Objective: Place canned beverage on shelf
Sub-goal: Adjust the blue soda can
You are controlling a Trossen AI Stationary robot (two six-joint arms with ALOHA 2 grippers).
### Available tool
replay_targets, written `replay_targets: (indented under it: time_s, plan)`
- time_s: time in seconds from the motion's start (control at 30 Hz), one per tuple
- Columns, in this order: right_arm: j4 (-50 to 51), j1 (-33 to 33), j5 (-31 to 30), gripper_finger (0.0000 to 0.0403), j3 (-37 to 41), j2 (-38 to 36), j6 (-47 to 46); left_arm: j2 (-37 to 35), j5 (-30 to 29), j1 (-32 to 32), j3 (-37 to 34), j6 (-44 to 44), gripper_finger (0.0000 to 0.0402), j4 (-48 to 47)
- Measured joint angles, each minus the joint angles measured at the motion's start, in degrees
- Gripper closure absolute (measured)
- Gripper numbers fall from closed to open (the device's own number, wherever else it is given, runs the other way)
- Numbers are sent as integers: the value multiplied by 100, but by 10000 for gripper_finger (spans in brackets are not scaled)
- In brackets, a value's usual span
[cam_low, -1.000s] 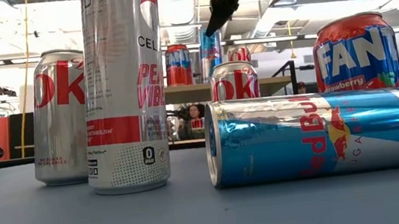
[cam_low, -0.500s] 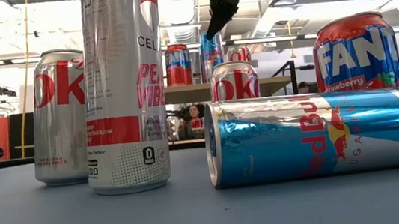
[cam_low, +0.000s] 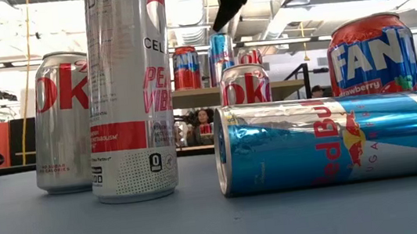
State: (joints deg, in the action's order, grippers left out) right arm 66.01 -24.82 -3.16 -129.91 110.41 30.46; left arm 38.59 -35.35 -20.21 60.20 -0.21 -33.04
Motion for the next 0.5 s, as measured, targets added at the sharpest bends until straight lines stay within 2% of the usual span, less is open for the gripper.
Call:
replay_targets:
  time_s: [0.23,0.33,0.43,0.5]
  plan:
    - [122,84,-470,147,-516,-13,12,2,-2,0,0,0,228,0]
    - [415,167,-461,151,-372,-290,-129,2,-4,-2,0,0,228,0]
    - [1093,229,-429,174,-376,-451,-668,2,-3,-1,0,-6,228,-8]
    - [1420,223,-417,209,-374,-479,-958,2,-4,-1,0,0,228,-18]
